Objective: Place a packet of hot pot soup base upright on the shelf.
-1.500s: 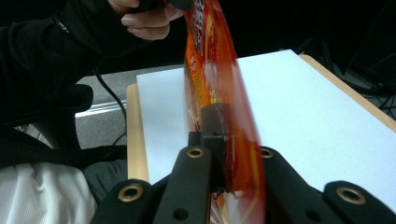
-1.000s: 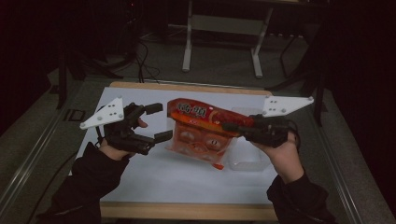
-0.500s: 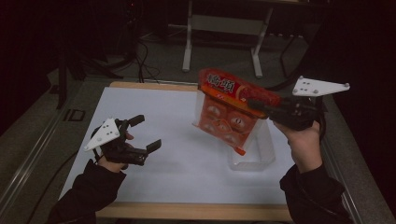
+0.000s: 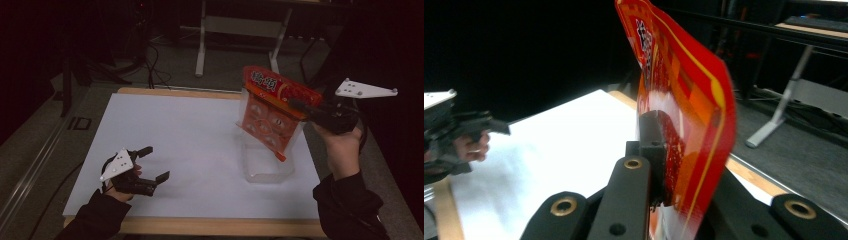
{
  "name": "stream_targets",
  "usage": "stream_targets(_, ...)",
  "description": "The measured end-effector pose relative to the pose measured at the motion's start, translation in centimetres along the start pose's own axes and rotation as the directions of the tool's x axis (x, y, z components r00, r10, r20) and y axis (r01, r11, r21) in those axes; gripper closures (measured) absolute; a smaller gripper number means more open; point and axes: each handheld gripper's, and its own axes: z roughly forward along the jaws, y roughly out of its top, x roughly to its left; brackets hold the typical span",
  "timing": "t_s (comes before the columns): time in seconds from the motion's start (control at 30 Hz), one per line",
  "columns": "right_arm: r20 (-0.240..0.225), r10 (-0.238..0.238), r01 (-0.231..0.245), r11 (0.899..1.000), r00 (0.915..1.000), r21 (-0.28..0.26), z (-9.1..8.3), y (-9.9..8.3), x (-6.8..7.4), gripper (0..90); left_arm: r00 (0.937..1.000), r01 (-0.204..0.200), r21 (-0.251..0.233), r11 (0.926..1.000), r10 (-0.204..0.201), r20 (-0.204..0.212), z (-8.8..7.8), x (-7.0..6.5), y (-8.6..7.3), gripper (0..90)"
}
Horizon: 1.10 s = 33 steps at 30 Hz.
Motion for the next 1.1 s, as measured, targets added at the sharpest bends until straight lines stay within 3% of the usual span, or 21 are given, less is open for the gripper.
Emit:
stream_targets(0.13, 0.016, 0.023, -0.023, 1.0, 0.9996, 0.001, -0.3, -0.8, -0.9, 90.0, 0.9999, 0.012, 0.008, 0.9999, -0.012, -0.003, 0.0, 0.0, -1.0, 2.2)
stream_targets(0.4, 0.038, 0.05, -0.05, 0.999, 0.998, 0.01, -0.2, -2.7, -1.8, 90.0, 0.9979, 0.056, -0.019, 0.9983, -0.056, -0.032, -0.3, 0.2, -2.1, 2.2)
stream_targets(1.1, 0.035, 0.148, -0.15, 0.987, 0.9884, 0.065, 2.3, -8.2, -3.4, 90.0, 0.9981, 0.058, -0.02, 0.9981, -0.059, -0.018, -0.2, 0.2, -2.8, 2.2)
